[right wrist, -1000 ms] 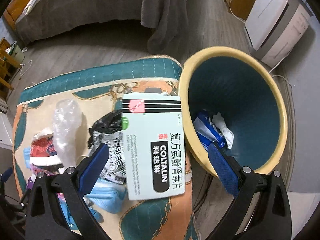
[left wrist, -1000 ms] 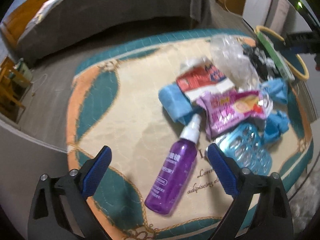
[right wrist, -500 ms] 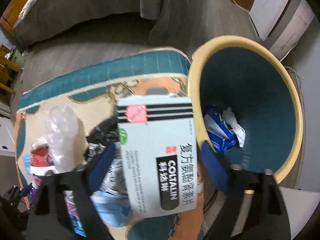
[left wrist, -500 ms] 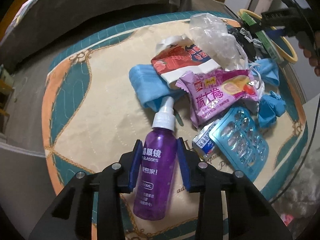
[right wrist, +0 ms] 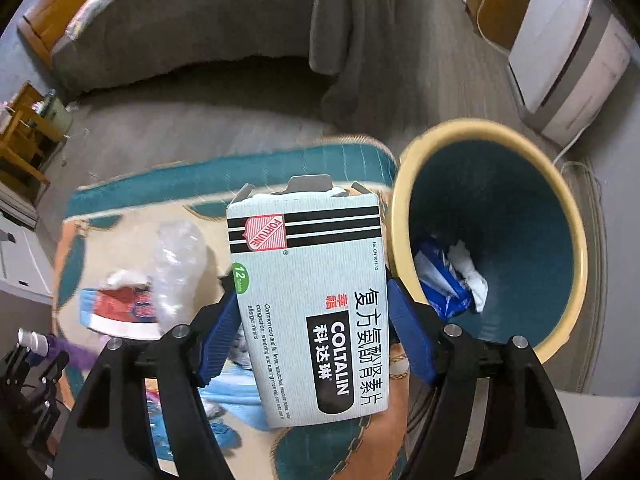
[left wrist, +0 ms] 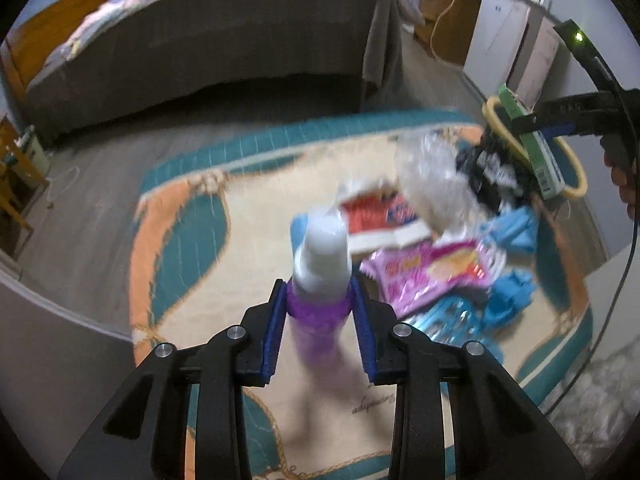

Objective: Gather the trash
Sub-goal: 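Carry the box over the bin with the right tool while left tool lifts the purple bottle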

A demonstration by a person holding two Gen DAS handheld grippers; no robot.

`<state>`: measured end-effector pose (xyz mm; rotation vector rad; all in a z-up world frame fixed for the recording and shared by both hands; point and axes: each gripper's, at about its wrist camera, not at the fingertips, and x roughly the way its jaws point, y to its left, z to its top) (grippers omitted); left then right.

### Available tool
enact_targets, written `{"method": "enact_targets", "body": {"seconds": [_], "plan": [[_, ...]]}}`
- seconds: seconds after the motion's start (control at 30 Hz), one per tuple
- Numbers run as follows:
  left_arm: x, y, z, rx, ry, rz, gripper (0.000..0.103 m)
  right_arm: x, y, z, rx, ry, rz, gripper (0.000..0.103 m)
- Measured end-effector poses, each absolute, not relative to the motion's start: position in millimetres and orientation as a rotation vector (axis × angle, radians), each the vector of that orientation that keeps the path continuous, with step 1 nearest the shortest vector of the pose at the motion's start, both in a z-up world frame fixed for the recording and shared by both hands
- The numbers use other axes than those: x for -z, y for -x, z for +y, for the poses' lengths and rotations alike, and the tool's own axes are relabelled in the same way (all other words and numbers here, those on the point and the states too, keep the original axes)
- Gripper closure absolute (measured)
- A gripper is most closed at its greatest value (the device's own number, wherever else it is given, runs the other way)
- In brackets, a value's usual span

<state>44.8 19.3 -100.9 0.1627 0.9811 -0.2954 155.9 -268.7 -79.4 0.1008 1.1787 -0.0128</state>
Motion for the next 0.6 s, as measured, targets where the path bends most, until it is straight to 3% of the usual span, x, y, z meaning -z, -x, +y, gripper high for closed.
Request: {"method": "enact_targets", "body": {"seconds": [0.4,0.6], "plan": [[15,-64,-18,0.308,-0.135,0.81,0.069,-6,-118,-263,-0.006,-0.148,0.95,0.033],[-19,-68,-59,0.352,-0.101,0.742,0.069,-21,-106,-282,0.027,-0.208,0.907,0.033]]}}
